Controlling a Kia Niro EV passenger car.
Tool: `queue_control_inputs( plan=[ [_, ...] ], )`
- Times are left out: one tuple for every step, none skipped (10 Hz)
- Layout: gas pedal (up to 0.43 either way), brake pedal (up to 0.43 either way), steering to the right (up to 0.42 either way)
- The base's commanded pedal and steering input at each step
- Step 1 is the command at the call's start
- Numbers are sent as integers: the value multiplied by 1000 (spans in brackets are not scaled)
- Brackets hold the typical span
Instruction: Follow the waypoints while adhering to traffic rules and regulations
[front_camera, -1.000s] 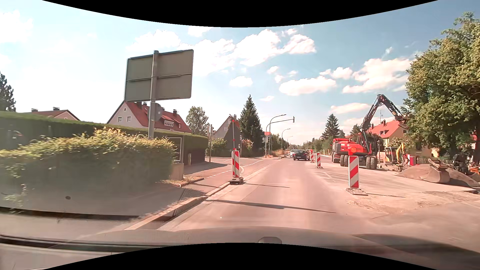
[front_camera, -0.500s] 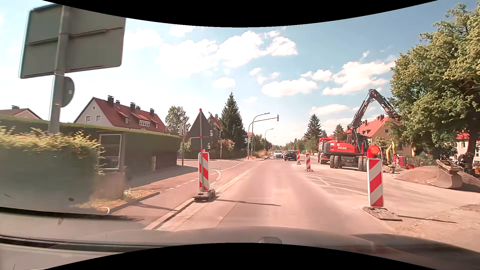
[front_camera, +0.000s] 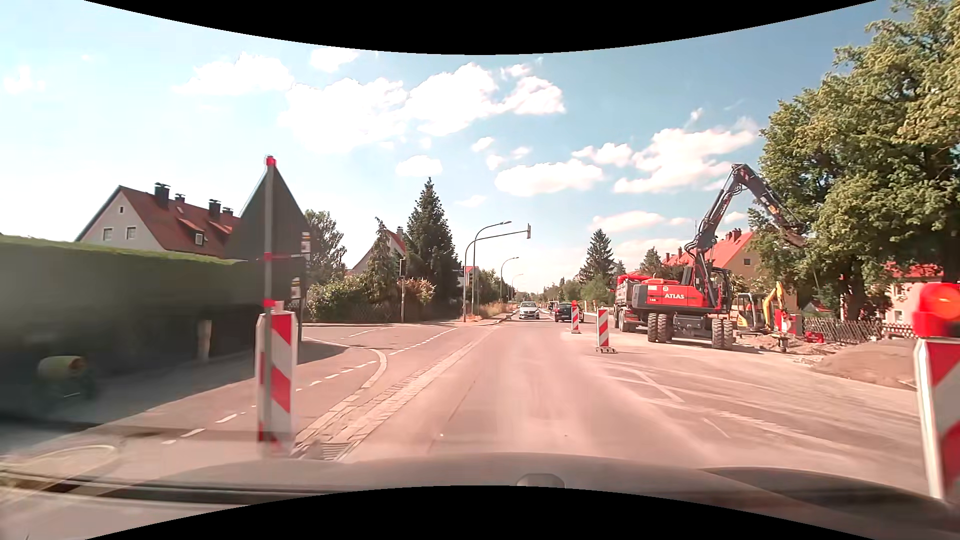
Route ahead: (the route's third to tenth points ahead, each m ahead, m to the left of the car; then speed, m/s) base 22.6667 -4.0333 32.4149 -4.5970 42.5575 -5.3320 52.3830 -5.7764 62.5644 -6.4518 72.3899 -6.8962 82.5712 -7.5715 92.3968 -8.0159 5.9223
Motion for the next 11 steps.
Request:
queue_control_inputs(
  plan=[
    [177, 0, 56],
    [189, 0, 45],
    [197, 0, 32],
    [197, 0, 20],
    [197, 0, 11],
    [197, 0, 8],
    [197, 0, 7],
    [197, 0, 6],
    [189, 0, 6],
    [150, 0, 7],
    [138, 0, 8]
  ],
)
